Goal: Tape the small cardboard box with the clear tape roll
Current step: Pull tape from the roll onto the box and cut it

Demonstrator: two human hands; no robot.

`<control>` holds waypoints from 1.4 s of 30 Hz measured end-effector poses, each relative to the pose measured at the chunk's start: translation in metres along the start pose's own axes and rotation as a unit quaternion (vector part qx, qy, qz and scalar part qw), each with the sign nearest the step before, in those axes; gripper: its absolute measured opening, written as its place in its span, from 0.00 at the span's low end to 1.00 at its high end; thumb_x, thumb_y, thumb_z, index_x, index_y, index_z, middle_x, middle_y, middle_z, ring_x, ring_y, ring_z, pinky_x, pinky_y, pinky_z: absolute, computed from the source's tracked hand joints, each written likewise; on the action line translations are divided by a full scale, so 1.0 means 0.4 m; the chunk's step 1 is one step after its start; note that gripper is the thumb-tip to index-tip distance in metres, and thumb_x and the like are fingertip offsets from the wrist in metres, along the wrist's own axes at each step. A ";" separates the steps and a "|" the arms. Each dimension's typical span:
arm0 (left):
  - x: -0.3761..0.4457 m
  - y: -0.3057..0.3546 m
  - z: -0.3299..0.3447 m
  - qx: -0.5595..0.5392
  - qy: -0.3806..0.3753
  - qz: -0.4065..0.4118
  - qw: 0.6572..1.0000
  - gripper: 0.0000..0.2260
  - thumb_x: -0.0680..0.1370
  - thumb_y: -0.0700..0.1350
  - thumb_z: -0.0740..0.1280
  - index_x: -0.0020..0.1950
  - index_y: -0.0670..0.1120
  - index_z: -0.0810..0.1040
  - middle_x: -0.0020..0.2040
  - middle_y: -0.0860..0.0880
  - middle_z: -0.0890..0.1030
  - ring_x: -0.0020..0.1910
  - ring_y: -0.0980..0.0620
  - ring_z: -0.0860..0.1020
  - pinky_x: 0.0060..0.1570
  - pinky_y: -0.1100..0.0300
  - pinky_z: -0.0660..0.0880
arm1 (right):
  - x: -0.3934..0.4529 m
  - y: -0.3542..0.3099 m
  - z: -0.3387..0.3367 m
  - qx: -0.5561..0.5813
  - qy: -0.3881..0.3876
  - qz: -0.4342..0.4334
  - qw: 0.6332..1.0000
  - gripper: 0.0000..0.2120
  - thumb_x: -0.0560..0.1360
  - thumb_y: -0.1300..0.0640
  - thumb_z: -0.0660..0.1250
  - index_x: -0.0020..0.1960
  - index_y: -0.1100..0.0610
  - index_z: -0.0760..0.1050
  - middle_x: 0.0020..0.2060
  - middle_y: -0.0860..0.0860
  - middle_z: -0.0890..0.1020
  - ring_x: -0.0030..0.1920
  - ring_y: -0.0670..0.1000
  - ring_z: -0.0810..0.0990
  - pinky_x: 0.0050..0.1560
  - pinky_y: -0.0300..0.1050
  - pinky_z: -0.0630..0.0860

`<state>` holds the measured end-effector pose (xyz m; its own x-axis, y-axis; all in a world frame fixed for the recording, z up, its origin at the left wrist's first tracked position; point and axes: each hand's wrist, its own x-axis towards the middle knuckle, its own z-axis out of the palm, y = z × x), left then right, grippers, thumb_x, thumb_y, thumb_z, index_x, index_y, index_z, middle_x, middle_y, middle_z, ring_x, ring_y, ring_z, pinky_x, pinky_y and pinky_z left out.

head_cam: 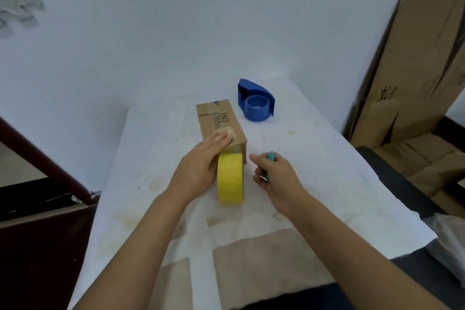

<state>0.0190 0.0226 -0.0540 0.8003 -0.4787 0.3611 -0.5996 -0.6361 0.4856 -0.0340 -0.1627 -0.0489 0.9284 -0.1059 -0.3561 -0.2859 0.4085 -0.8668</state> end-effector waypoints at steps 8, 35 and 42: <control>0.010 0.001 -0.023 -0.046 -0.024 -0.044 0.998 0.27 0.76 0.28 0.63 0.72 0.48 0.72 0.74 0.51 0.70 0.75 0.55 0.64 0.74 0.59 0.60 | -0.042 0.052 0.047 -0.153 -0.065 -0.020 0.986 0.21 0.75 0.40 0.64 0.57 0.56 0.79 0.55 0.58 0.83 0.58 0.56 0.82 0.64 0.57 0.76; 0.058 0.058 -0.054 -0.006 -0.025 -0.126 0.992 0.14 0.81 0.55 0.59 0.56 0.56 0.83 0.55 0.56 0.82 0.55 0.55 0.76 0.55 0.58 0.73 | -0.066 0.035 0.022 -0.163 -0.085 0.033 0.982 0.29 0.68 0.38 0.67 0.58 0.59 0.77 0.56 0.63 0.83 0.56 0.60 0.83 0.59 0.60 0.79; 0.100 0.017 -0.017 0.064 0.034 -0.093 0.993 0.11 0.76 0.59 0.66 0.44 0.52 0.79 0.47 0.55 0.79 0.49 0.51 0.74 0.51 0.50 0.68 | -0.058 0.027 0.018 -0.165 -0.093 0.052 0.981 0.27 0.72 0.40 0.66 0.62 0.59 0.74 0.57 0.61 0.83 0.55 0.59 0.84 0.59 0.57 0.79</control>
<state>0.0468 0.0032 -0.0310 0.8930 -0.3071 0.3288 -0.4335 -0.7833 0.4455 -0.0568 -0.1495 -0.0477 0.9089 0.1004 -0.4048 -0.4135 0.0900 -0.9060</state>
